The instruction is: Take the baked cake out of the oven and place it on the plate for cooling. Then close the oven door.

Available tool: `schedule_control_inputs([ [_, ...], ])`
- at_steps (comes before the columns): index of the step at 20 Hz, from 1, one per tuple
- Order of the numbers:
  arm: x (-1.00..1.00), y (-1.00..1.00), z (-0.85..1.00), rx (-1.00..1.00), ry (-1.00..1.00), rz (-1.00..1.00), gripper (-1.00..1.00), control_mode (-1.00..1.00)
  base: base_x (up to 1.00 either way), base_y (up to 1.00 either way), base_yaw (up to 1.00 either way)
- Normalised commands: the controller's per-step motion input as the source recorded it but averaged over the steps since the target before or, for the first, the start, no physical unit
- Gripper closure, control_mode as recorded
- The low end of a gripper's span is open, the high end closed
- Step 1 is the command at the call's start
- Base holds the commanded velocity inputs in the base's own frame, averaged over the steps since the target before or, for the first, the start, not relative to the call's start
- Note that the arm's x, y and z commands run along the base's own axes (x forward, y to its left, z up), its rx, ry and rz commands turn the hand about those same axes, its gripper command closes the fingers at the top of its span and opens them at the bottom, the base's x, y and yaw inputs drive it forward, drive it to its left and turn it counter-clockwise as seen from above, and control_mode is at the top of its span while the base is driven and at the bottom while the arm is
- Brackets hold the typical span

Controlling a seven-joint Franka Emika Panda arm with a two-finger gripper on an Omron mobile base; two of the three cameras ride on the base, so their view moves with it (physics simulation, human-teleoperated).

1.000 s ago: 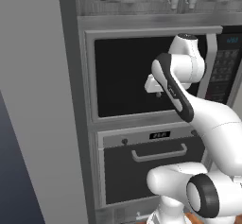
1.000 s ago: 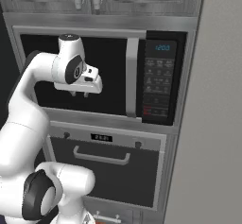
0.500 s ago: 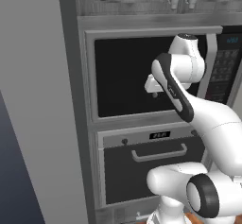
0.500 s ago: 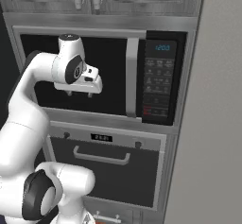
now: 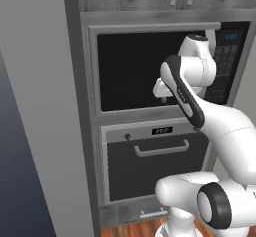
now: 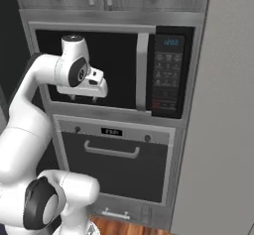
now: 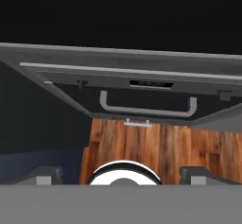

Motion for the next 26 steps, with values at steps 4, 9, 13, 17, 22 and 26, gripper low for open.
schedule_control_inputs([
  [4,0.00,0.00,0.00,0.00,0.00,0.00,-1.00,1.00,-0.30,-0.55,-0.02],
  [9,0.00,0.00,0.00,0.00,0.00,0.00,-1.00,1.00,-0.10,-0.74,-0.03],
  [13,0.00,0.00,0.00,0.00,0.00,0.00,-1.00,1.00,-0.07,-0.83,-0.05],
  [17,0.00,0.00,0.00,0.00,0.00,0.00,-1.00,1.00,-0.03,-0.82,-0.04],
  [22,0.00,0.00,0.00,0.00,0.00,0.00,-1.00,1.00,0.02,-0.70,-0.02],
  [26,0.00,0.00,0.00,0.00,0.00,0.00,-1.00,1.00,0.19,-0.52,0.02],
])
